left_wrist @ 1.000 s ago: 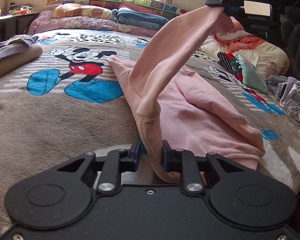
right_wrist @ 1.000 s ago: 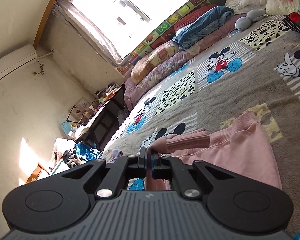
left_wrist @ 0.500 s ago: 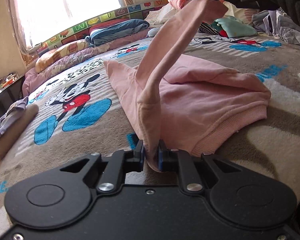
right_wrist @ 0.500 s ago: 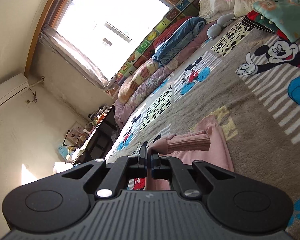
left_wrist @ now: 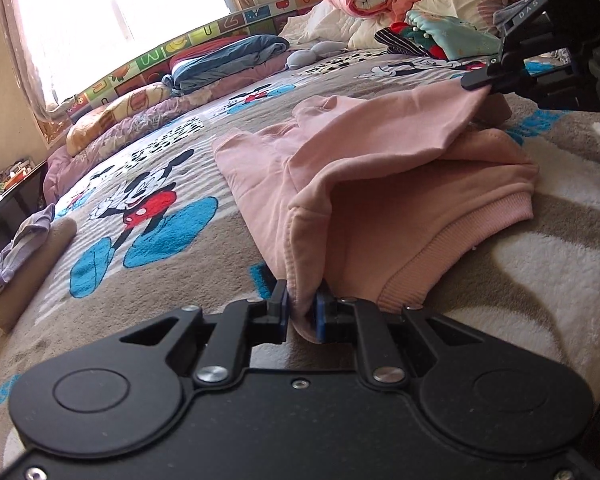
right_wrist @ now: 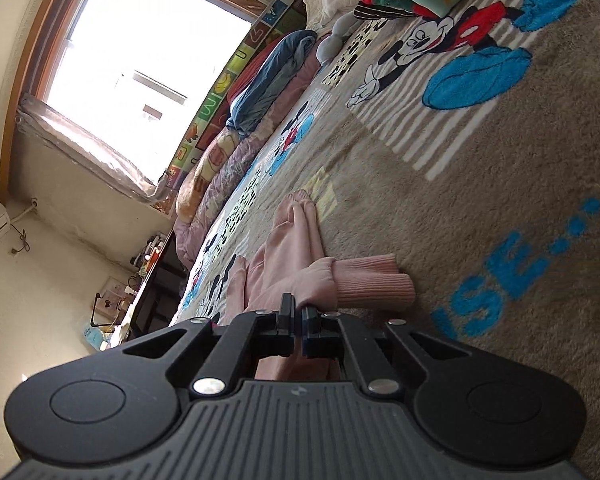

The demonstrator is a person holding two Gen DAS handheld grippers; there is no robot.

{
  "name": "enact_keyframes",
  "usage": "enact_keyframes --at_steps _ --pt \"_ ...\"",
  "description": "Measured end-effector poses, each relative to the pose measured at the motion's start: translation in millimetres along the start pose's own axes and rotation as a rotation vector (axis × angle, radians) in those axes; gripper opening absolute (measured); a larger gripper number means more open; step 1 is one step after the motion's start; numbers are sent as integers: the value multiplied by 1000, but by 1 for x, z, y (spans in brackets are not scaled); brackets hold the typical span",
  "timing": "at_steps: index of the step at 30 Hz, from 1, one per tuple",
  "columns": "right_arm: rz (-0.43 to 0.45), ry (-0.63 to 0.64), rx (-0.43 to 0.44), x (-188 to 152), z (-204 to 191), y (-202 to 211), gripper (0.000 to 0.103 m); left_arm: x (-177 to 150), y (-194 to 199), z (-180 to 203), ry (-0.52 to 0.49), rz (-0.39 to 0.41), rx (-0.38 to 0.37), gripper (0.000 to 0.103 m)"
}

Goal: Fold clothes
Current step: 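Lift the cuff with the right gripper and fold it over while the left holds the hem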

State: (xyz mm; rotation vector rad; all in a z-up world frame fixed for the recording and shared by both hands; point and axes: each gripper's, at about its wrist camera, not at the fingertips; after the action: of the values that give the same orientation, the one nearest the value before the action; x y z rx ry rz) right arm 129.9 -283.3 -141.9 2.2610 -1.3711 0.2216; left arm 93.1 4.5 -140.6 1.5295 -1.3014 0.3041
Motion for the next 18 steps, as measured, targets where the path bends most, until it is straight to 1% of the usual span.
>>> enact_keyframes --at_steps 2,3,5,6,7,9,10,12,14,15,17,18 --pt "1 -5 1 0 1 -1 5 1 3 3 -54 -3 -7 11" --pt "1 -3 3 1 0 -2 5 3 6 1 -74 -9 -29 11" --pt "-5 3 10 5 -2 -5 5 6 16 -12 -54 -1 -98 12" --pt "-10 5 15 7 -4 -7 5 7 22 -23 -19 9 -147 16" --pt "-15 7 21 9 -5 -8 5 8 28 -38 50 29 -206 17" --pt "-23 19 29 13 -8 -10 5 8 38 -74 226 85 -323 18" --pt "-28 21 33 15 -9 -10 5 7 41 -88 299 111 -352 18" --pt "-37 23 44 17 -10 -12 5 5 40 -107 416 145 -332 18" --pt "-41 15 58 18 -9 -13 5 2 32 -118 529 154 -315 18" --pt "-39 9 64 19 -8 -13 5 2 27 -120 559 150 -310 18" --pt "-36 -3 78 19 -7 -13 5 5 14 -115 562 120 -309 18" --pt "-34 -8 83 19 -6 -13 5 7 9 -111 548 106 -309 18"
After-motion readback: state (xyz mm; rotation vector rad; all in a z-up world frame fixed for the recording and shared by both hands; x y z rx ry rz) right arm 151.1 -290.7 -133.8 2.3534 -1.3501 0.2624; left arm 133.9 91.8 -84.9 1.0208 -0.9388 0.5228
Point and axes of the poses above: each gripper's, at about its wrist camera, not at the fingertips, and y roughly against the way its jaws point, z to its right, x to its top, and after that the axes turned 4 degrees about -y, right-handed
